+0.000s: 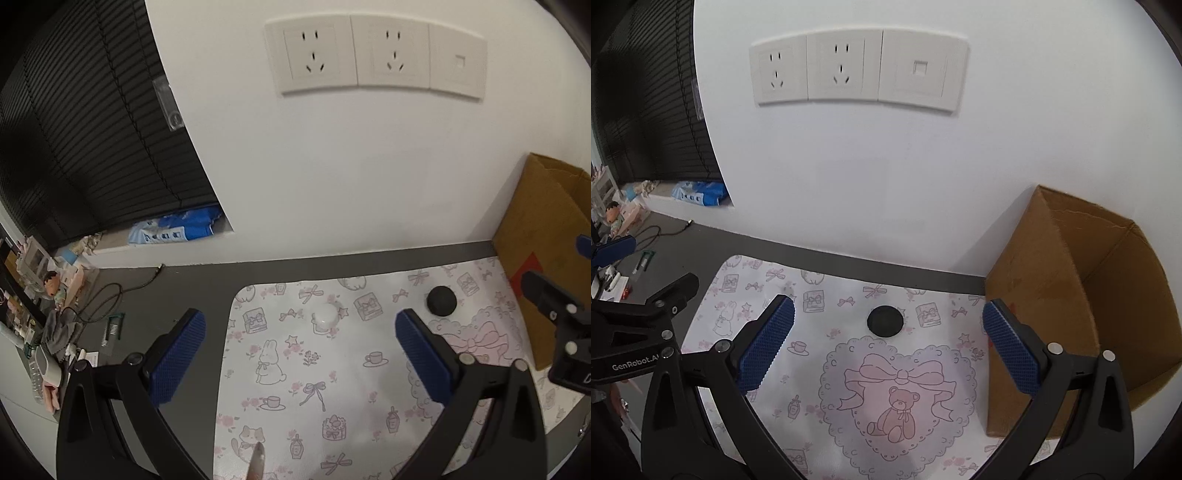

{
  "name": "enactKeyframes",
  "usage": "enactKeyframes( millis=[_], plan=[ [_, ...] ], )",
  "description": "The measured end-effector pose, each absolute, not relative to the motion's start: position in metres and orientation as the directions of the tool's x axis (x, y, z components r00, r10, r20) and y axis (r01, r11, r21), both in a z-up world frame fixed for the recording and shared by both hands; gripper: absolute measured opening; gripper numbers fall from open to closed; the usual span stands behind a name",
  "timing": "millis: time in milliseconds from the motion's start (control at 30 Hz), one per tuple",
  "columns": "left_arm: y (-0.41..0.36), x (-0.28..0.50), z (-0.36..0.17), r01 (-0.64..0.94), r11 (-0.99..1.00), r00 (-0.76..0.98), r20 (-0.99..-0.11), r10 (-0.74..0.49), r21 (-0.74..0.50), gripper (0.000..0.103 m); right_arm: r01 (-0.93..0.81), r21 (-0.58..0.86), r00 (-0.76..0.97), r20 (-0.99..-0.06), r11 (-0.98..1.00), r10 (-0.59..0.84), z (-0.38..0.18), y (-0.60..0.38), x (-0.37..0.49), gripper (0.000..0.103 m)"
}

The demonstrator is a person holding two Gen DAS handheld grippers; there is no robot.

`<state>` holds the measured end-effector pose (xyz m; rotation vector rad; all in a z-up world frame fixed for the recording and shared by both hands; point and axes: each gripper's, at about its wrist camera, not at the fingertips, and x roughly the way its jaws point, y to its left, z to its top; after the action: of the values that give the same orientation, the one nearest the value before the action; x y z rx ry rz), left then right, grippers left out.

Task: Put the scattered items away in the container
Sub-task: 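Move both open tools back over the tablecloth toward the white ball and black pad, then grasp the white ball with the left gripper while the right grasps the black pad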

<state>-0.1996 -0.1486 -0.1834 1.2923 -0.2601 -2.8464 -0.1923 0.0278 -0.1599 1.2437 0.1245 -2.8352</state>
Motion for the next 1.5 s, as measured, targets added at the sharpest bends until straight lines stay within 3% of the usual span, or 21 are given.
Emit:
enactKeyframes(
  millis=[700, 1067, 1500],
  plan=[
    [-0.145, -0.281, -0.329, -0.113, -0.980, -0.546, -0.835, -0.074, 0.161, 0.102, 0.041, -0.047, -0.538, -0.843, -0.998, 0.017, -0.323, 0.031, -0.262, 0.103],
    [-0.145, -0.295, -0.362, -0.106, -0.984, -0.538, -0.840, -0.065, 0.144, 0.102, 0.055, -0.033, -0.493, -0.870, -0.998, 0.001, -0.372, 0.027, -0.279, 0.103],
    [-0.144, -0.303, -0.376, -0.095, -0.987, -0.533, -0.844, -0.061, 0.131, 0.103, 0.053, -0.003, -0.471, -0.882, -0.999, -0.022, -0.386, 0.030, -0.281, 0.103]
  ],
)
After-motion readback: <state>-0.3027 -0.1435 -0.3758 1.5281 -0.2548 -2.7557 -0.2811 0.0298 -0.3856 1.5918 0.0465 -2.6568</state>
